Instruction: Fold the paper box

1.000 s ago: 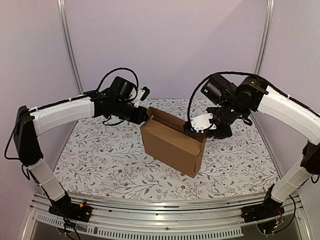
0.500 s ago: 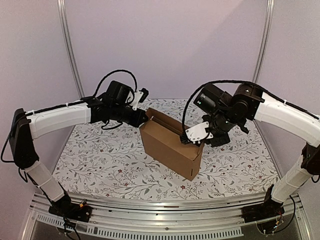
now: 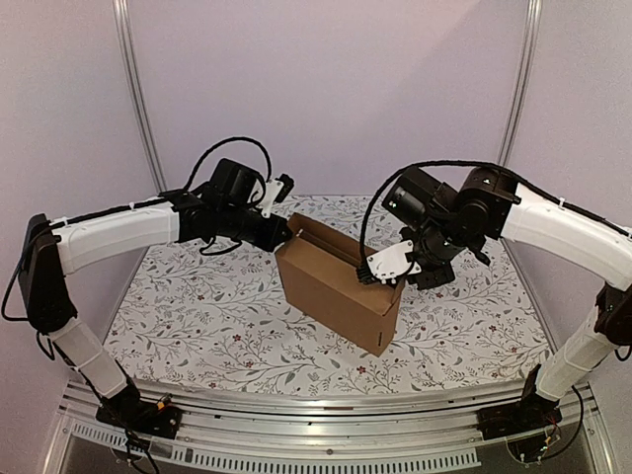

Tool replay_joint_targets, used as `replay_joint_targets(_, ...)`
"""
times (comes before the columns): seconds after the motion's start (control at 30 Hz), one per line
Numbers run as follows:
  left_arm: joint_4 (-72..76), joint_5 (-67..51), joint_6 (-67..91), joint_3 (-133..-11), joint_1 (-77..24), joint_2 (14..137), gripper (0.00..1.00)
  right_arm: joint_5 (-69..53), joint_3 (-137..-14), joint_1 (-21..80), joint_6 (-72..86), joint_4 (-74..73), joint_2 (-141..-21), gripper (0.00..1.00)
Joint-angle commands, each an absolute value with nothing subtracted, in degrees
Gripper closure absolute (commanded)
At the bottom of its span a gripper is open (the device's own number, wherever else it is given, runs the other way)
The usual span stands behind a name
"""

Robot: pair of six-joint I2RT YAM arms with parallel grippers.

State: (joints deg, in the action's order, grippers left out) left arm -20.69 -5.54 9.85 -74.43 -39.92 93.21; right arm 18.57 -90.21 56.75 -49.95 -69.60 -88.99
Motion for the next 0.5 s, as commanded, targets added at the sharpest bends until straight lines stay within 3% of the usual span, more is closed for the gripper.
replay_joint_targets(0.0,-24.78,-5.94,10.14,-74.97,-40.79,93.40,0.96,19.07,-89.30,57.24,-49.37,-68.97,-88.42,0.75)
replay_joint_targets(0.47,-25.65,-3.35,9.01,-76.46,-40.86,91.24,0.81,19.43,-89.04,56.73,-49.75,-68.31,-88.24,0.75)
